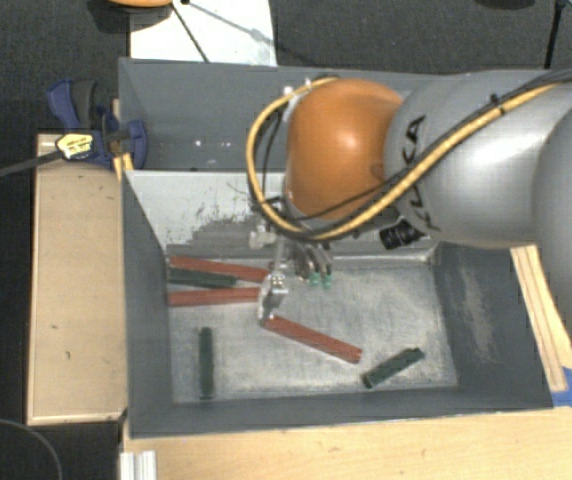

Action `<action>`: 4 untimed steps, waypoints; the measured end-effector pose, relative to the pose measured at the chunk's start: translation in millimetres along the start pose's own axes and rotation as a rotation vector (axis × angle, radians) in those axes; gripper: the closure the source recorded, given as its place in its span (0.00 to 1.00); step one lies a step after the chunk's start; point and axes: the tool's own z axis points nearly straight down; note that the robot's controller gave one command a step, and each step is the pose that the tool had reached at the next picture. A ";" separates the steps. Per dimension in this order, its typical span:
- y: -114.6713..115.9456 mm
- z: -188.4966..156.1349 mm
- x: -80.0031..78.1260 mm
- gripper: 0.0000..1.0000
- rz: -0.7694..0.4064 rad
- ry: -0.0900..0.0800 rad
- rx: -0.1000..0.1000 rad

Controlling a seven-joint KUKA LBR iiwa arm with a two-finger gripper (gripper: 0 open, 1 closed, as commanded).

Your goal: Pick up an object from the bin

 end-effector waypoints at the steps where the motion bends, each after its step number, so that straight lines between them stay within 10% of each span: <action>1: 2.5 68.6 -15.6 0.00 -0.099 0.003 0.002; 2: 1.2 106.4 -25.1 0.00 -0.255 0.003 0.001; 3: 42.2 110.7 -30.9 1.00 -0.102 0.002 -0.002; 4: 42.1 110.7 -30.9 0.00 -0.100 0.002 -0.002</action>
Offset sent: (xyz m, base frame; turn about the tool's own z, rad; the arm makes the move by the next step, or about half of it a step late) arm 0.0252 -0.0007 -0.1152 -0.2579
